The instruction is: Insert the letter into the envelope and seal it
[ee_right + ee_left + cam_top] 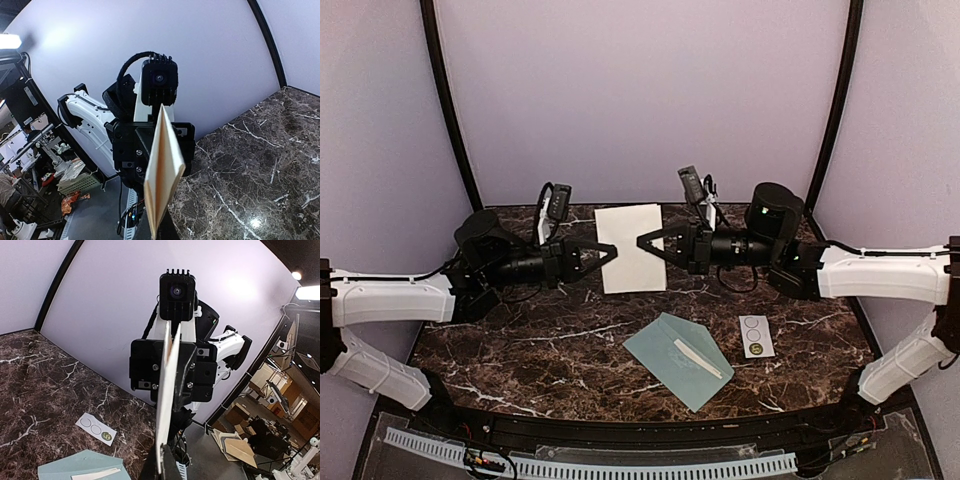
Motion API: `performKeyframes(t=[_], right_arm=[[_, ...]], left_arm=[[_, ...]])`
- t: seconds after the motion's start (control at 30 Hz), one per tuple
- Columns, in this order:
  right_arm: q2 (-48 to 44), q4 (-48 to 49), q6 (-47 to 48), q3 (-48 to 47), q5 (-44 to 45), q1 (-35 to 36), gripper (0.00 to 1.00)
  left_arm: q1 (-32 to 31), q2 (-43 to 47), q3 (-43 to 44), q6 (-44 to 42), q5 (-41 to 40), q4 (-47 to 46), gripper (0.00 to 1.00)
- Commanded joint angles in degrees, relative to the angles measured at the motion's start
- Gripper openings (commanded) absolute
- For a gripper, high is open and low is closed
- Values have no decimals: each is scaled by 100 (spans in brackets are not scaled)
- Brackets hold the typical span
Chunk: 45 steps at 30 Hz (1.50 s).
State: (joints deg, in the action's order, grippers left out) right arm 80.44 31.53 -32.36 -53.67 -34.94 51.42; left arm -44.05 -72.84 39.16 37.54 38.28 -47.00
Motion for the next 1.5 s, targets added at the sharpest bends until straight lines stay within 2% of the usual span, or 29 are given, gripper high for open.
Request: performKeyframes(t=[0.0,0.03,0.1,0.13,0.17,0.2,0.27,0.33,0.6,0.83,1.07,1.47], right_arm=[[-11,344,-9,-63,86,48,0],[-54,300,27,-50,167,44,0],[-170,54,160,-36,412,37,0],[-235,-167,265,-47,597,35,0],[-310,-446,383,-69,789,26,0],[-378,-716,496,-85,999,22,0],[-568,-1277,692,-57,1333,-46,0],[-750,-1696,783,57,1540,-171,0],[-1174,-3116,989,523,1699,-715,0],[-972,-3932,1392,778,1460,-873,0],[-681,-4217,1568,927,1336,-947,0],[-245,-4432,1805,965,1477,-1101,0]], left_arm=[[-34,24,-59,-175,-43,164,0],[-36,31,-54,-185,-78,231,2],[-41,44,-30,-198,-189,428,15],[-40,51,-31,-191,-255,512,28],[-41,57,-35,-188,-415,733,33],[-40,67,-67,-160,-504,840,43],[-49,87,-174,-52,-871,1156,53],[-65,96,-330,138,-1153,1412,59],[-579,-407,-854,1438,-1749,1302,63],[-1006,-1113,-831,2169,-1772,1121,63],[-1193,-1662,-769,2440,-1655,1182,70],[-1252,-2423,-524,2542,-1403,853,73]])
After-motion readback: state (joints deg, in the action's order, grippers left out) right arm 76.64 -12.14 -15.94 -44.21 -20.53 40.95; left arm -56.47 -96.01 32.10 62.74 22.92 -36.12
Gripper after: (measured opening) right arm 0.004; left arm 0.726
